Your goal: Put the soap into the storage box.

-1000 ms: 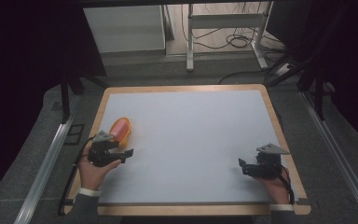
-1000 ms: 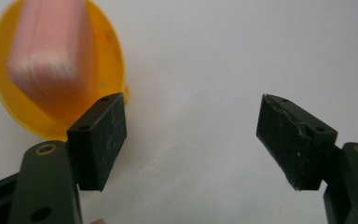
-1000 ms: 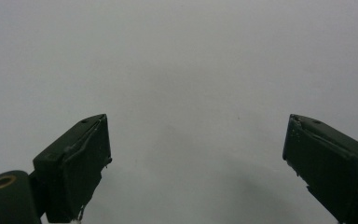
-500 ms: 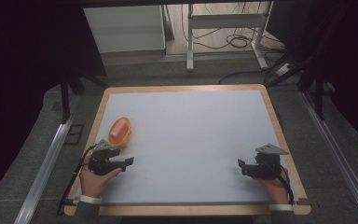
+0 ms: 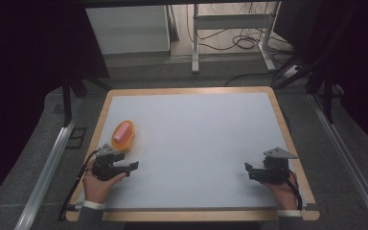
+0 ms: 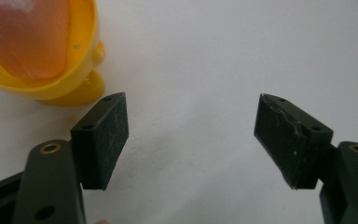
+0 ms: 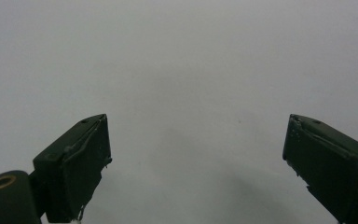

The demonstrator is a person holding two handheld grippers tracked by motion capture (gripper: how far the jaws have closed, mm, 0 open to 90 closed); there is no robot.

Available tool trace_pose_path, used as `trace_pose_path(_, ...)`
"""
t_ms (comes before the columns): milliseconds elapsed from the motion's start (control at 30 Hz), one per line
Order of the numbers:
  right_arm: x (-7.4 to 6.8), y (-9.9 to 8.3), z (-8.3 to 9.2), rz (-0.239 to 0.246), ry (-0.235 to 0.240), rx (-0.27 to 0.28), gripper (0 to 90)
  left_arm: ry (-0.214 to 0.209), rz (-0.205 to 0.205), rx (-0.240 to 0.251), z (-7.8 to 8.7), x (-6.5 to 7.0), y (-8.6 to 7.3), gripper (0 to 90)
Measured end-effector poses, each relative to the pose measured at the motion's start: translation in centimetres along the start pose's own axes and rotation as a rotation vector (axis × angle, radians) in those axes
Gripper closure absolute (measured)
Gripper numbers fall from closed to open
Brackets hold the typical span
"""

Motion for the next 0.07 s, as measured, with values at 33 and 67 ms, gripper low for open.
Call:
trace_pose_path(33, 0.00, 0.02, 0.04, 0.000, -0.001, 0.007, 7.3, 0.002, -0.002, -0.003, -0.05, 0.00, -0.03, 26.6)
trace_pose_path(67, -0.02, 0.05, 0.09, 0.000, -0.002, 0.011, 7.3, 0.002, -0.001, -0.004, -0.11, 0.00, -0.05, 26.5)
Point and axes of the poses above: each handheld gripper's, and its own axes: z roughly backward along the jaws, y roughly out of its top, x roughly to its right, the point moved 1 cm from there along -z, roughly forward along the jaws, and after that the axes turned 7 degrees about z, right-handed, at the moved point
